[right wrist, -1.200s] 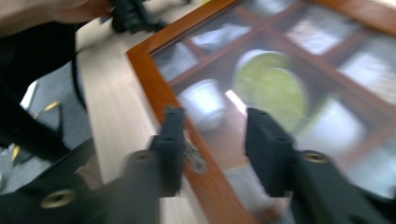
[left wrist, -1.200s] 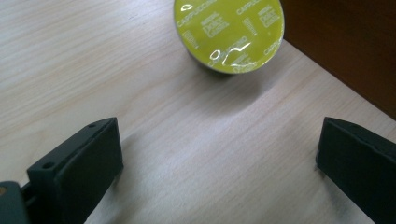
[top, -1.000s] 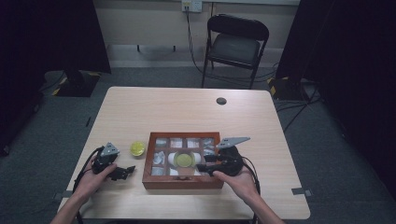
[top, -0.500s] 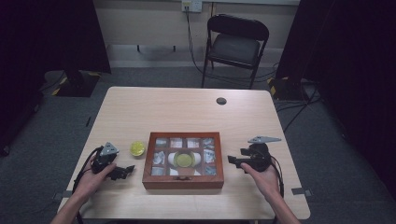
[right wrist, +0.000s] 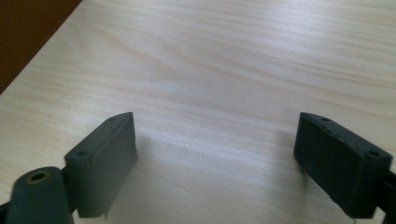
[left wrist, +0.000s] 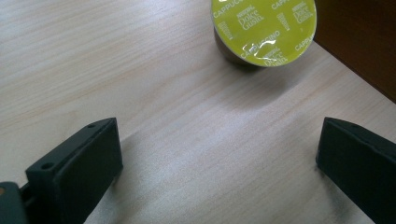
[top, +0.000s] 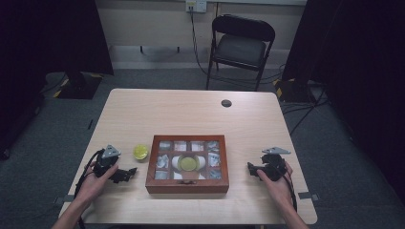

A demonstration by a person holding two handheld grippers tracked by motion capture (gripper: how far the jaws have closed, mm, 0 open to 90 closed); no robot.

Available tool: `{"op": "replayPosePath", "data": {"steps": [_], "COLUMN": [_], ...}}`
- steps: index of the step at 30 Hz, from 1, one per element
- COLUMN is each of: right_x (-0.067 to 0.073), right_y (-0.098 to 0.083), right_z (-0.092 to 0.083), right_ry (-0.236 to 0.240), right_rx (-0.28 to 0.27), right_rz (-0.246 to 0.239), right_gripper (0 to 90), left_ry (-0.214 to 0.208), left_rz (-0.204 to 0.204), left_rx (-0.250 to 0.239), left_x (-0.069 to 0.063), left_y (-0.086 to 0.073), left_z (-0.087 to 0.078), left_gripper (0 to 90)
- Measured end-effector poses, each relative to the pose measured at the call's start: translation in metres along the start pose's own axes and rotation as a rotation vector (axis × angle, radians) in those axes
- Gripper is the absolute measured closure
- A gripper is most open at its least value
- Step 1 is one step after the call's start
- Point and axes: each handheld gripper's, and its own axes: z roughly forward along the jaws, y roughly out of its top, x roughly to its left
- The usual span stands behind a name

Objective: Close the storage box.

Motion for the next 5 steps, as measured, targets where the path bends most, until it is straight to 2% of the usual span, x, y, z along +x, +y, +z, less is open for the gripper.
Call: {"op": "replayPosePath", "data": {"steps": [2,5], "right_x": [0.0011,0.0015], "right_y": [-0.0031,-0.0032], "right_z": [0.0004,0.0002], "right_ry": [-0.005,-0.009], "right_rx": [-0.025,-0.025], "right_rz": [0.008,0.011], "right_gripper": [10.9,10.9], "left_ry": [0.003,0.012], "left_rz": [0.000,-0.013], "left_rx": [0.000,-0.002], "left_x": [0.0000,-0.0002], "left_y": [0.0001,0.0010], "left_z": [0.0001,0.0012], "left_gripper": [0.0,0.0]}}
